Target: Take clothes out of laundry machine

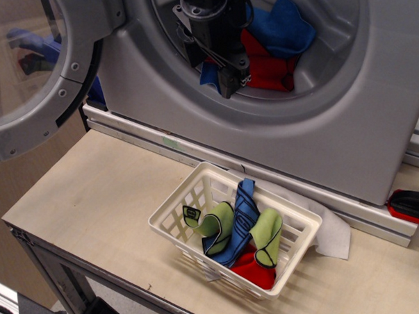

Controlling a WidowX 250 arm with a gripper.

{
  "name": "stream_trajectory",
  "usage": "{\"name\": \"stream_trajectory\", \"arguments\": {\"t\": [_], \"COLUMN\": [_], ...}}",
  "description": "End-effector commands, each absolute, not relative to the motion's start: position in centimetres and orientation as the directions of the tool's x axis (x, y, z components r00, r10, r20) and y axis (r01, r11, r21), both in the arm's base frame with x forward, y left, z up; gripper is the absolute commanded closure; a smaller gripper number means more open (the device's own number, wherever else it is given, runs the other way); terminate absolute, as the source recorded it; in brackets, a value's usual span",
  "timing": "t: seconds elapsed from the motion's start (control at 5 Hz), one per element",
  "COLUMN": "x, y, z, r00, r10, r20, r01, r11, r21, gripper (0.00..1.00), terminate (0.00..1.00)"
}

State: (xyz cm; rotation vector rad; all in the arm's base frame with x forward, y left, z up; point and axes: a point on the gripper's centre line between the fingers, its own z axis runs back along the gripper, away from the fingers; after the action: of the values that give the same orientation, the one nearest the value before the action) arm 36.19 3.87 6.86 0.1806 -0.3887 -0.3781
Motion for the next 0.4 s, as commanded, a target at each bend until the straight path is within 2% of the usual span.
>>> {"name": "stream_trajectory", "arguments": {"t": [0.0,0.2], "x": [41.0,42.5], "y": [4.7,5.3], "z": [7.8,6.7], "r00": [0.772,0.769], "r10": [-0.464,-0.475], "r20": [0.435,0.427], "r01": [0.355,0.374], "r11": [0.882,0.877], "r21": [0.311,0.302], "gripper": [0.00,0.00], "terminate": [0.00,0.00]}}
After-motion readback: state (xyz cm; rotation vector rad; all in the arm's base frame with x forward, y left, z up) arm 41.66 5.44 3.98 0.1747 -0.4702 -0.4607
